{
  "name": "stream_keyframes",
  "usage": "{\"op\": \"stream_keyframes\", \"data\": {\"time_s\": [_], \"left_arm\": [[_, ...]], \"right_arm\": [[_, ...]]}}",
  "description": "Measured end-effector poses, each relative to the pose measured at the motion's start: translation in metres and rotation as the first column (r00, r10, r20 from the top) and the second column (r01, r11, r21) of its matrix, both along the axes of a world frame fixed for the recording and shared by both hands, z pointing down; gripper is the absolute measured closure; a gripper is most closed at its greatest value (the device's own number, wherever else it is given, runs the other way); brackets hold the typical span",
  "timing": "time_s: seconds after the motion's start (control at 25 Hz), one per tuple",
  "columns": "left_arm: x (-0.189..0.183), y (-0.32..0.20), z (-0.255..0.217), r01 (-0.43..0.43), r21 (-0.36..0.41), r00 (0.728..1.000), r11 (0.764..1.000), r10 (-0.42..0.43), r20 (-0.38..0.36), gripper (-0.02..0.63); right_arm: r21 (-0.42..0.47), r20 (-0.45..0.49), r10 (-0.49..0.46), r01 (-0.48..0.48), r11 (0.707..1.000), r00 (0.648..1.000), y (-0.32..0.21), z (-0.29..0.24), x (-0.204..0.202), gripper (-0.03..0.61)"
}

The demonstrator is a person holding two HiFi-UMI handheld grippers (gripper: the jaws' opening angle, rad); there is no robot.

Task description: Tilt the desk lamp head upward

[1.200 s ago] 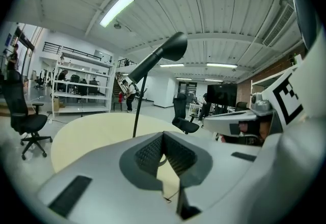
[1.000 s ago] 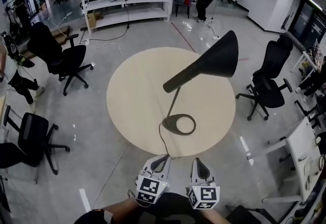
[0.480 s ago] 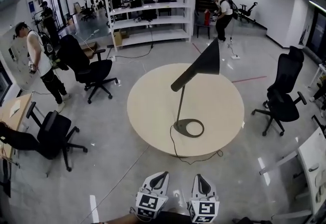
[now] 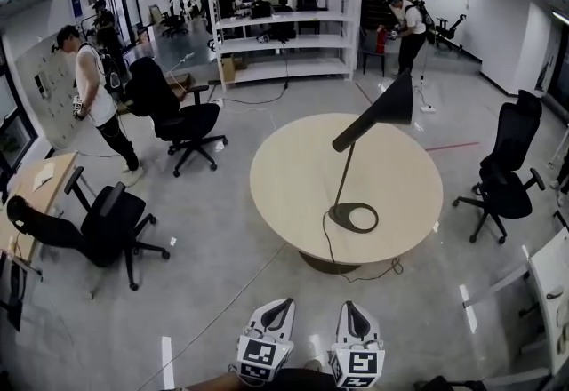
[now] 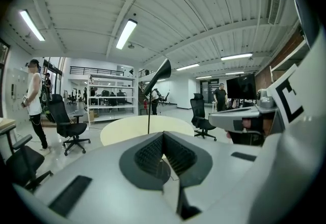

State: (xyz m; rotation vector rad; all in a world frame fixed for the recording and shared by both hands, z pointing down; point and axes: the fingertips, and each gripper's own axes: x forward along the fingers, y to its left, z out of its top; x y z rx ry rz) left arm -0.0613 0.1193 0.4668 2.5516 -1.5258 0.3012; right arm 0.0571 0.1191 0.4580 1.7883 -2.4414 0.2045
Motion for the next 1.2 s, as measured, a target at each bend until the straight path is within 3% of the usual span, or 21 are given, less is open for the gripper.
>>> {"op": "stream_keyframes", "data": {"time_s": [0.24, 0.52, 0.8, 1.2], "left_arm": [[-0.071, 0.041, -0.005, -0.005, 0.022, 1.000, 1.000, 0.004, 0.013, 0.569], [-0.134, 0.075, 0.002, -0.095, -0.010, 0.994, 0.995, 0.094, -0.049, 0.569], [-0.140, 0.096, 0.016, -0.207, -0.032, 0.976, 0.978, 0.204, -0.071, 0.569], [-0.093, 0.124, 0.009, -0.261, -0.021, 0.964, 0.965, 0.260, -0.060, 0.569]], "right_arm": [[-0.005, -0.019, 0.039, -0.039, 0.999, 0.999, 0.043, -0.002, -0.063, 0.563], [-0.046, -0.059, 0.151, -0.154, 0.987, 0.987, 0.092, 0.008, -0.121, 0.563], [-0.073, -0.086, 0.242, -0.249, 0.966, 0.966, 0.130, 0.013, -0.138, 0.563], [-0.086, -0.074, 0.270, -0.275, 0.957, 0.960, 0.165, 0.018, -0.100, 0.563]]}}
